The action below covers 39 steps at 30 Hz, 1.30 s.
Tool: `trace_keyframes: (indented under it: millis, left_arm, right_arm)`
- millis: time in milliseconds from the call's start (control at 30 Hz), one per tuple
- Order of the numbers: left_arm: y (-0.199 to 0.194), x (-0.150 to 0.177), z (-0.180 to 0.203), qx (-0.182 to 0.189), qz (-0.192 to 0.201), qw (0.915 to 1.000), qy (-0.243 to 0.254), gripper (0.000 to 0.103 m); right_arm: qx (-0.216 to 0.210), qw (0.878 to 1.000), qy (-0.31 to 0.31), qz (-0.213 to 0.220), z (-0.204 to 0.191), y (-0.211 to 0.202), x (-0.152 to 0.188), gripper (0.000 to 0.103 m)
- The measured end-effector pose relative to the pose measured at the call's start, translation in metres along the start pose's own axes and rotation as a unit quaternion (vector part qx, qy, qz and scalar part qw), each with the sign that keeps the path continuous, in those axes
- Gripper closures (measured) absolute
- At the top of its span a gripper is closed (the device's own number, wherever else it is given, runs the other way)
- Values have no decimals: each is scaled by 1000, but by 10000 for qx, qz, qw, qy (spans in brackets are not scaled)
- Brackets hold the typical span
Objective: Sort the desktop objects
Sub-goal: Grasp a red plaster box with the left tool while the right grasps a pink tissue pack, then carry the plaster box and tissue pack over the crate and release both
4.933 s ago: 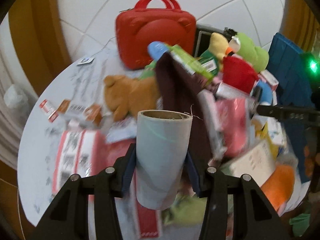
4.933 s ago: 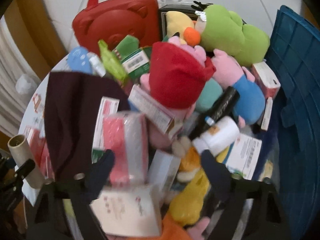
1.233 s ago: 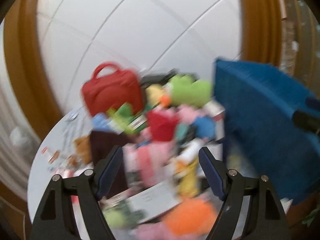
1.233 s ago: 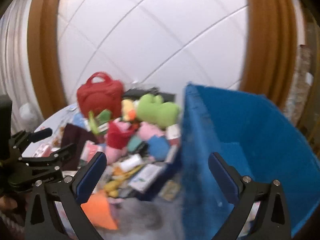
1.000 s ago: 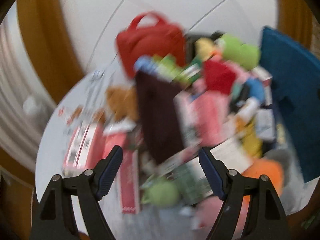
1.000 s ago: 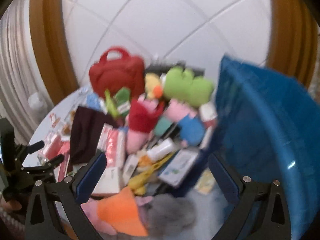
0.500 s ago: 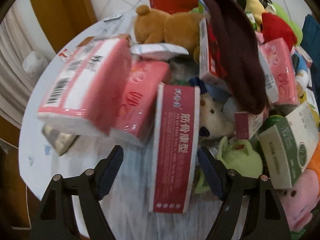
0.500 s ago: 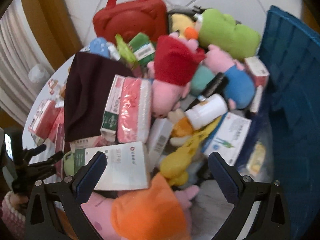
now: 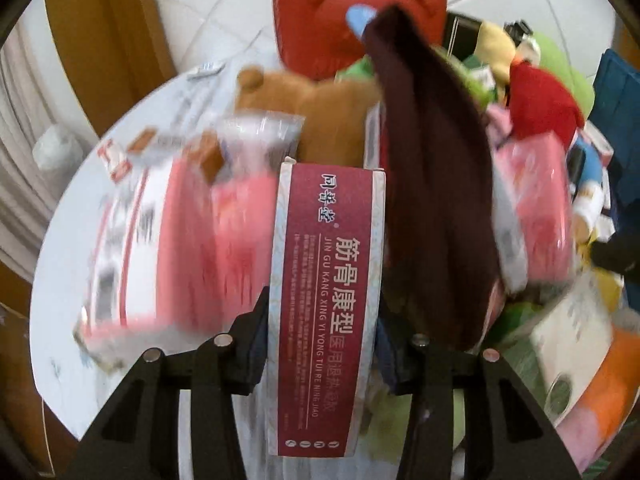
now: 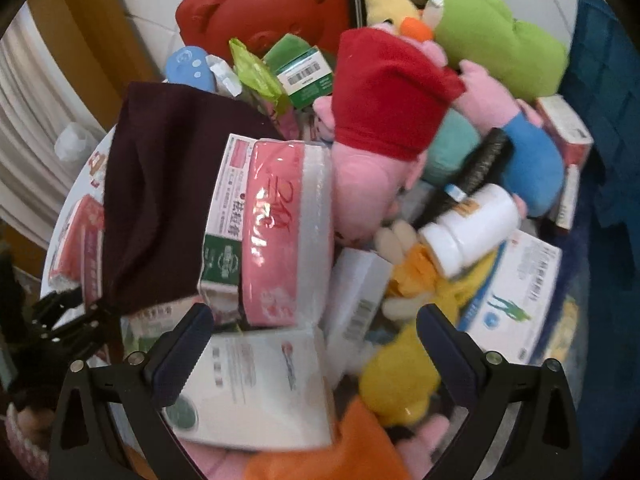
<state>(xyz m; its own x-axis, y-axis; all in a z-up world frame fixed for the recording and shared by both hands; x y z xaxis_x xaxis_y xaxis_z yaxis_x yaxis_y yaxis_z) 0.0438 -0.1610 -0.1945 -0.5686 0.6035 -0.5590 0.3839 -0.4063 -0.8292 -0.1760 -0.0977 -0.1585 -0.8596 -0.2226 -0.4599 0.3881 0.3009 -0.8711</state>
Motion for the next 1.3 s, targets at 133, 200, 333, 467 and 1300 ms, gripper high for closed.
trace_keyframes:
  millis: [133,200,333,467,1300]
  left_arm:
    - [0,-18,10,-36,106,9999,41,59]
    - [-5,-25,6,-56,161,9998,75,59]
    - [-11,-37,-1,-49,294,9995,92,58]
    - [-24,-45,0,24,493,9987,146,58]
    - [-222,-72,225,1806,2010,9532,1357,58]
  right_arm:
    - [-112,9998,108,-93,0,25,-18,0]
    - [-150,9997,159,-140,1,35,-25,0]
    - [-158,9995,190,-209,-1,53,-34,26]
    - [-223,9994,42,-257,-11,53,-36,53]
    - [1474,9576,-77,2474,63,-283,11,54]
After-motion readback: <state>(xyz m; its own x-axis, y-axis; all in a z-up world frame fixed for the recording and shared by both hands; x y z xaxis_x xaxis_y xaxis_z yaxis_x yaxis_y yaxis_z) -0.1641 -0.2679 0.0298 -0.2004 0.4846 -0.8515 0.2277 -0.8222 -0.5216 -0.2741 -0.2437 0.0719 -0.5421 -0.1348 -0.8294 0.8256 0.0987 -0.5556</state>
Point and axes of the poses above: each gripper's, at about its wrist camera, not at the fingertips, and y roughly the way its jaws point, z to its right, x to its underside, the point moved 4 cm from there along y, roughly the way its jaws point, and after that the axes turned 5 degrees about -y, right-handed, at the moved point
